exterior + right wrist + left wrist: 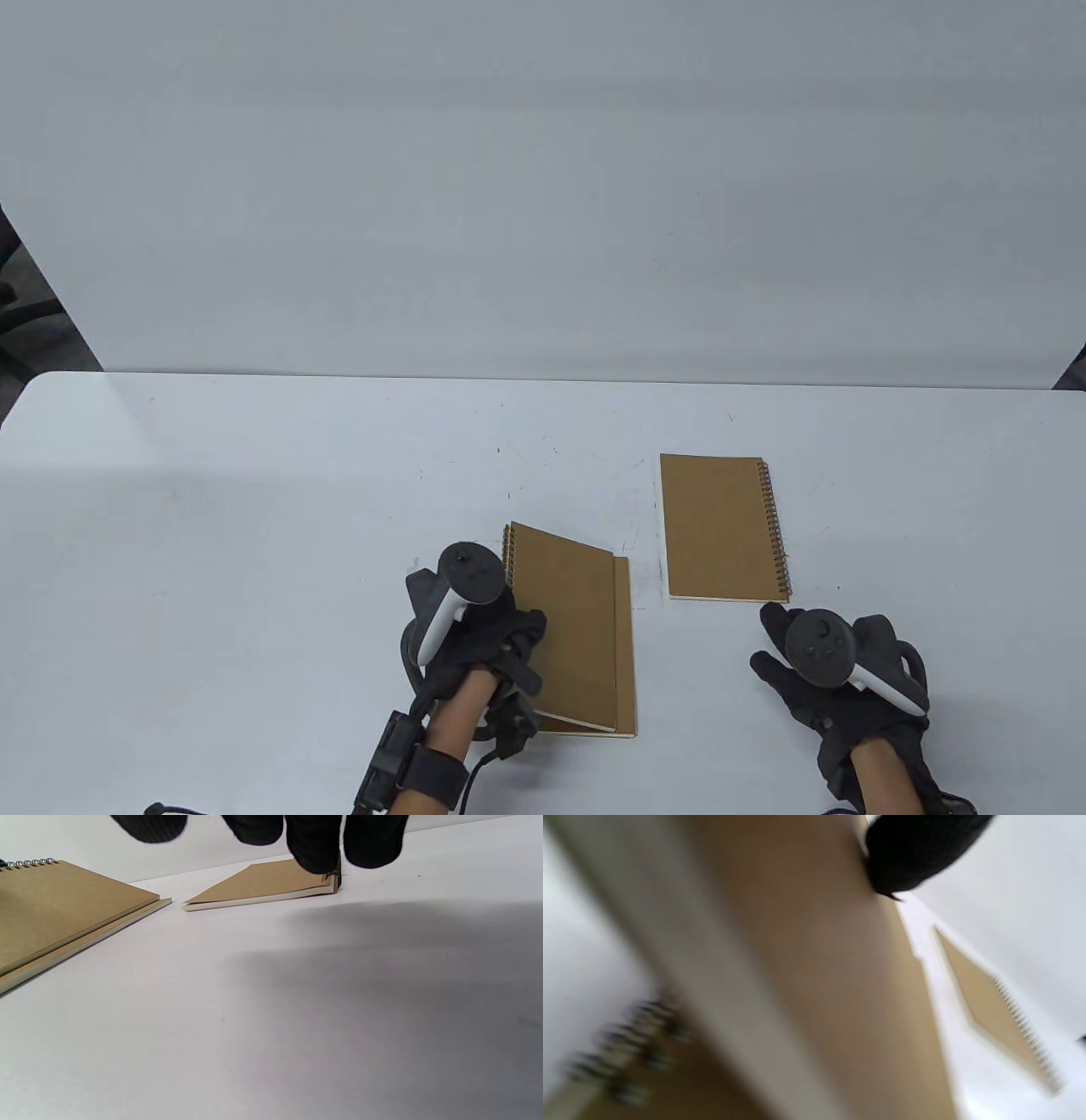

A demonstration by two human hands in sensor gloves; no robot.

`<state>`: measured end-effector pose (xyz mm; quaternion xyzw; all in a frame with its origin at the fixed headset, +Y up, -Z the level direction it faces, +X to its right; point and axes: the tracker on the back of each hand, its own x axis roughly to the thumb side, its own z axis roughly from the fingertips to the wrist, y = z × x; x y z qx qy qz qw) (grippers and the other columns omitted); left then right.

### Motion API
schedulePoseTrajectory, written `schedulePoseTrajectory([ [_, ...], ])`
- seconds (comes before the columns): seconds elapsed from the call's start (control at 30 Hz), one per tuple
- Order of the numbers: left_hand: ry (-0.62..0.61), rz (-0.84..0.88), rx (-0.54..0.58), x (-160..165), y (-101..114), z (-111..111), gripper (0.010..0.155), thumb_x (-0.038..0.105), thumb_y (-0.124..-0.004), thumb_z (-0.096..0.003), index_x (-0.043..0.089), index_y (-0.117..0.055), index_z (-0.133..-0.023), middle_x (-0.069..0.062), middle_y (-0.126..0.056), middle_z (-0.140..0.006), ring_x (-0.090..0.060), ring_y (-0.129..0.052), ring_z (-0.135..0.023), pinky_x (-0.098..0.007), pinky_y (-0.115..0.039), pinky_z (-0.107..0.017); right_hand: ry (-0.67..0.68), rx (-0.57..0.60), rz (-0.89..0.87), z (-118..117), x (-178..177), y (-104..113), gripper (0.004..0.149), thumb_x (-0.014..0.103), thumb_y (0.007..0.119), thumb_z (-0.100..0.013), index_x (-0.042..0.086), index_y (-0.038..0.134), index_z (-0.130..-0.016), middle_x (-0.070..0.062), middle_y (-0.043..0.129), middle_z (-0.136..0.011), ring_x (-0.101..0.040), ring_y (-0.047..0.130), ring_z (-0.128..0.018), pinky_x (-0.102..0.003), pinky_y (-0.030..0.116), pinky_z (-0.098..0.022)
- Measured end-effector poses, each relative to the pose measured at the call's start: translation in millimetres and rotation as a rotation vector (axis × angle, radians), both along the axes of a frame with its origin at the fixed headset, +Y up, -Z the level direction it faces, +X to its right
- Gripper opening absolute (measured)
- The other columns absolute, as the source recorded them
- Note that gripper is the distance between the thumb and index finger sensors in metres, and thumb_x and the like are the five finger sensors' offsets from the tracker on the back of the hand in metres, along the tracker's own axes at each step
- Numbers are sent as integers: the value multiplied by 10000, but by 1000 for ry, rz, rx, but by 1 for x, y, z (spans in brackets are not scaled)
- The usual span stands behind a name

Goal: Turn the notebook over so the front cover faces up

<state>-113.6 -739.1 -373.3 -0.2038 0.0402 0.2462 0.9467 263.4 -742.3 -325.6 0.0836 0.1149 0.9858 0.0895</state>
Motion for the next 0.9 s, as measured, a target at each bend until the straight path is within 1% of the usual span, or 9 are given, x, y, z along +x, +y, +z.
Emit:
schedulePoseTrajectory([
  [0.07,-59,-135,12,5,-2,0,1043,478,-811,-530,52,-33,-1079,-107,-785,-816,-147,-994,-368,-249,-914,-191,-2,-6,2,0,0,-1,674,481,569,-563,94,465,-1105,-295,617,-1135,-574,616,-963,-825,322,-572],
  [0.2,-128,-289,7,16,-7,0,1063,563,-774,-528,70,-9,-1077,-116,-756,-851,-151,-970,-389,-260,-897,-207,-5,-11,5,0,1,-1,673,481,569,-563,95,466,-1105,-296,618,-1134,-574,618,-961,-824,323,-573],
  [0.27,-126,-357,-9,22,-10,1,1057,580,-757,-530,77,-4,-1076,-141,-740,-868,-155,-967,-381,-262,-894,-199,-7,-14,4,0,1,0,675,481,568,-563,92,464,-1106,-295,618,-1134,-574,617,-961,-825,323,-572],
  [0.33,-164,-453,-26,29,-13,2,1050,592,-718,-539,76,27,-1068,-155,-725,-878,-136,-961,-361,-243,-890,-179,-6,-17,7,0,0,-1,672,480,569,-563,94,467,-1104,-297,618,-1133,-573,619,-961,-824,323,-572],
  [0.4,-178,-506,-13,34,-13,2,1038,602,-689,-540,80,40,-1064,-162,-711,-886,-144,-956,-362,-256,-881,-177,-6,-18,10,0,0,-1,673,480,569,-563,94,467,-1104,-297,619,-1133,-575,619,-960,-824,323,-572],
  [0.6,-171,-533,-15,36,-16,3,1062,637,-666,-531,82,78,-1047,-179,-685,-906,-169,-944,-386,-268,-860,-174,-7,-23,8,0,0,-1,672,480,569,-563,94,470,-1104,-296,622,-1132,-574,619,-961,-825,322,-572],
  [0.73,-199,-622,-56,35,-24,5,1044,680,-556,-517,74,125,-1026,-188,-644,-935,-177,-927,-431,-270,-852,-201,-6,-32,17,0,0,-2,671,480,568,-563,95,471,-1104,-296,621,-1133,-574,620,-959,-824,324,-571],
  [0.8,-180,-575,2,32,-23,8,1059,682,-582,-513,71,114,-1027,-194,-657,-933,-183,-932,-415,-273,-850,-183,-8,-34,16,0,0,-2,671,481,568,-563,95,471,-1104,-294,622,-1132,-575,621,-959,-824,324,-572],
  [0.9,-171,-537,13,22,-18,12,1067,673,-608,-525,80,128,-1020,-211,-609,-979,-206,-927,-455,-281,-850,-205,-13,-33,12,0,1,-2,669,479,569,-563,95,472,-1103,-295,624,-1131,-573,622,-959,-824,324,-572],
])
